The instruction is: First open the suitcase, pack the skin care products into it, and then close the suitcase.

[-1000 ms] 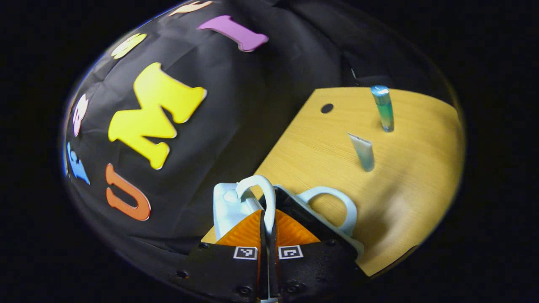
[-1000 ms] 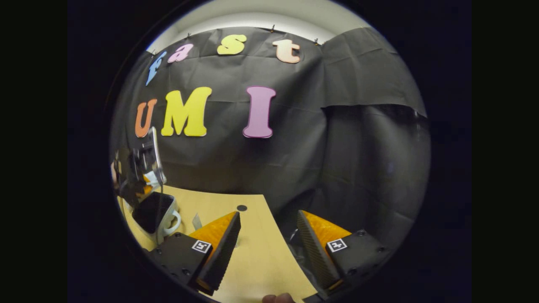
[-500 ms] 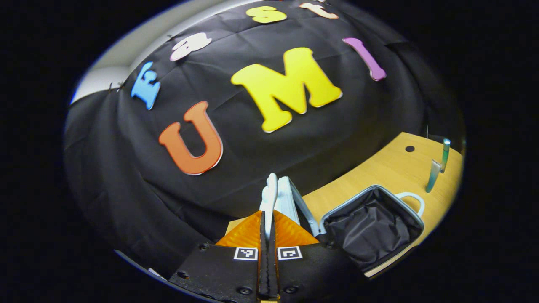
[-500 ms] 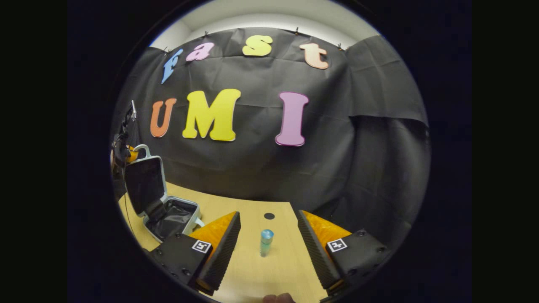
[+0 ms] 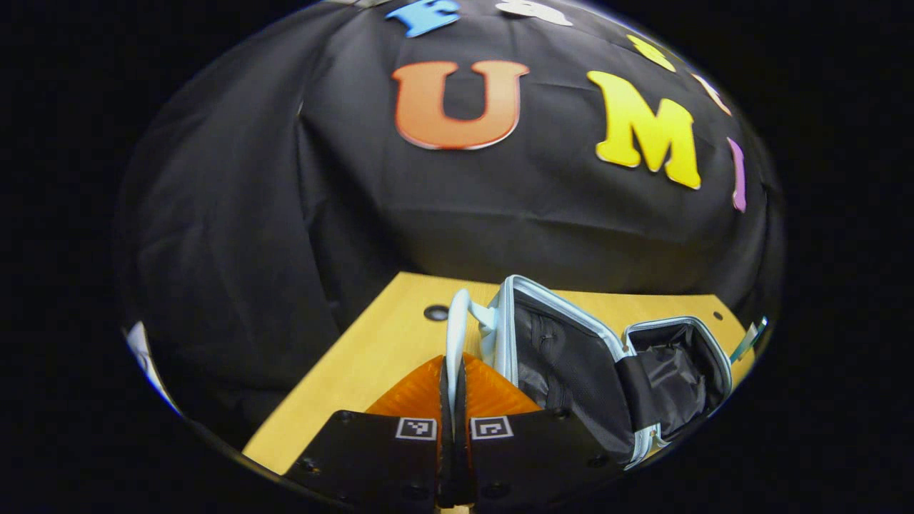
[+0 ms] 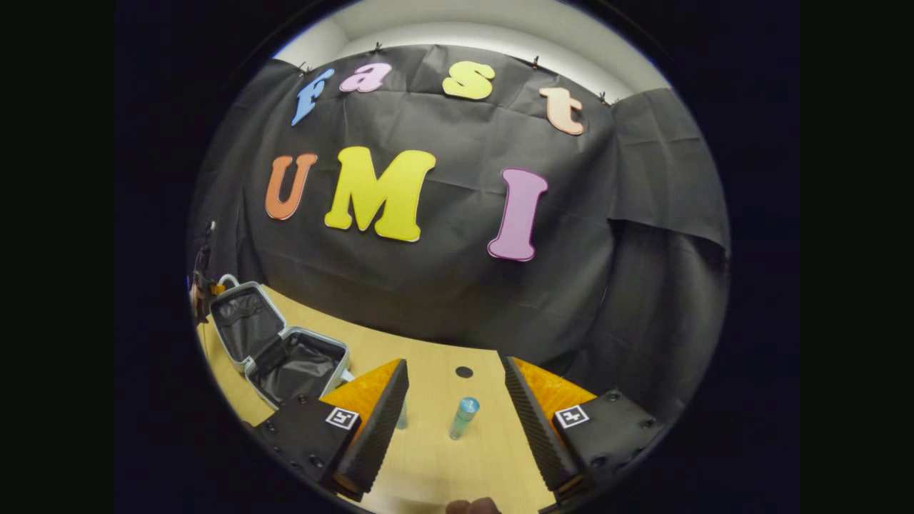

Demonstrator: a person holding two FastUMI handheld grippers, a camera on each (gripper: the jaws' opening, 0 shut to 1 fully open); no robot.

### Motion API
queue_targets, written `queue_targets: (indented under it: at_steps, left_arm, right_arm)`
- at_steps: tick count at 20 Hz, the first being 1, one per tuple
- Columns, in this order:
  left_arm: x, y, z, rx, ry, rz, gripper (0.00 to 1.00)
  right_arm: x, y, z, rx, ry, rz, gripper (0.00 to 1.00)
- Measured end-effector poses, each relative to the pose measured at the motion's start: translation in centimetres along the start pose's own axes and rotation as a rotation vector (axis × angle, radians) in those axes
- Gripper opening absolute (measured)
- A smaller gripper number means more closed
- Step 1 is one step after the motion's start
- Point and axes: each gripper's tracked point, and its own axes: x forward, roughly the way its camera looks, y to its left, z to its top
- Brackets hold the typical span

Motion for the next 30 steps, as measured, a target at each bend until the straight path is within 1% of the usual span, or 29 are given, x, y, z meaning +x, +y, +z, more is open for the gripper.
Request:
queue_targets:
  at_steps: [2,4,6,7,8,10,11,12,13,14,15,16,17,19,20,21,22,24,25,26,27,28,29,30]
  left_arm:
    - [1.3,1.5,-2.9,-0.076,0.057,-0.014,0.04]
    - [1.9,2.0,-5.2,-0.162,0.098,-0.044,0.06]
    - [2.4,2.4,-7.0,-0.205,0.138,-0.046,0.08]
    - [2.3,2.5,-6.7,-0.235,0.114,-0.056,0.13]
    - [2.5,2.6,-6.8,-0.251,0.12,-0.054,0.14]
    - [2.0,3.0,-6.9,-0.228,0.126,-0.032,0.21]
    - [1.8,3.1,-6.6,-0.224,0.117,-0.035,0.19]
    - [1.1,2.6,-5.6,-0.231,0.087,-0.057,0.54]
    - [0.4,2.1,-4.2,-0.228,0.053,-0.07,0.41]
    - [-0.5,2.1,-2.8,-0.209,0.021,-0.063,0.52]
    - [-1.3,1.6,-1.2,-0.182,-0.017,-0.049,0.8]
    - [-2.6,0.6,0.7,-0.142,-0.064,-0.042,0.95]
    - [-4.3,-0.7,3.0,-0.091,-0.12,-0.031,0.95]
    - [-8.3,-4.5,8.5,0.021,-0.271,0.003,0.97]
    - [-10.2,-6.9,11.3,0.051,-0.345,0.0,0.97]
    - [-12.1,-9.6,13.1,0.07,-0.389,-0.018,0.97]
    - [-13.8,-12.0,14.0,0.084,-0.41,-0.012,0.97]
    - [-16.5,-15.0,14.7,0.071,-0.422,0.043,0.98]
    - [-17.7,-17.2,14.5,0.05,-0.421,0.04,0.98]
    - [-19.1,-19.6,14.0,0.036,-0.436,0.029,0.98]
    - [-20.2,-22.2,13.7,0.03,-0.449,-0.001,1.0]
    - [-20.8,-25.1,12.7,0.032,-0.443,-0.03,0.98]
    - [-21.1,-27.4,11.7,0.046,-0.433,-0.04,0.97]
    - [-21.3,-29.7,10.9,0.082,-0.425,-0.054,0.97]
  right_arm:
    - [0.2,0.2,-0.2,-0.002,0.018,-0.006,0.81]
    - [0.5,0.6,-0.2,-0.01,0.025,-0.005,0.81]
    - [0.4,0.9,-0.2,-0.021,0.024,0.005,0.81]
    - [0.5,1.1,-0.2,-0.026,0.023,0.012,0.81]
    - [0.5,1.4,-0.2,-0.032,0.027,0.018,0.81]
    - [1.0,1.9,-0.5,-0.031,0.03,0.033,0.82]
    - [1.1,2.1,-0.5,-0.028,0.03,0.039,0.82]
    - [1.3,2.2,-0.6,-0.021,0.031,0.047,0.81]
    - [1.3,2.3,-0.9,-0.012,0.036,0.054,0.82]
    - [1.3,2.4,-1.1,0.0,0.038,0.063,0.81]
    - [1.3,2.3,-1.1,0.01,0.039,0.071,0.81]
    - [1.3,2.3,-1.2,0.017,0.034,0.078,0.81]
    - [1.5,2.3,-1.2,0.024,0.03,0.086,0.81]
    - [1.7,1.8,-1.3,0.043,0.023,0.099,0.81]
    - [1.8,1.4,-1.4,0.059,0.022,0.104,0.82]
    - [1.9,0.9,-1.5,0.078,0.022,0.107,0.82]
    - [2.1,0.3,-1.6,0.096,0.021,0.107,0.81]
    - [2.3,-1.0,-1.9,0.122,0.015,0.104,0.81]
    - [2.4,-1.8,-2.3,0.131,0.014,0.101,0.81]
    - [2.6,-2.7,-2.7,0.138,0.018,0.095,0.82]
    - [2.7,-3.5,-3.1,0.147,0.022,0.092,0.81]
    - [2.8,-4.3,-3.4,0.153,0.023,0.089,0.81]
    - [2.8,-5.2,-3.7,0.156,0.025,0.085,0.82]
    - [2.8,-5.9,-4.1,0.162,0.026,0.084,0.81]
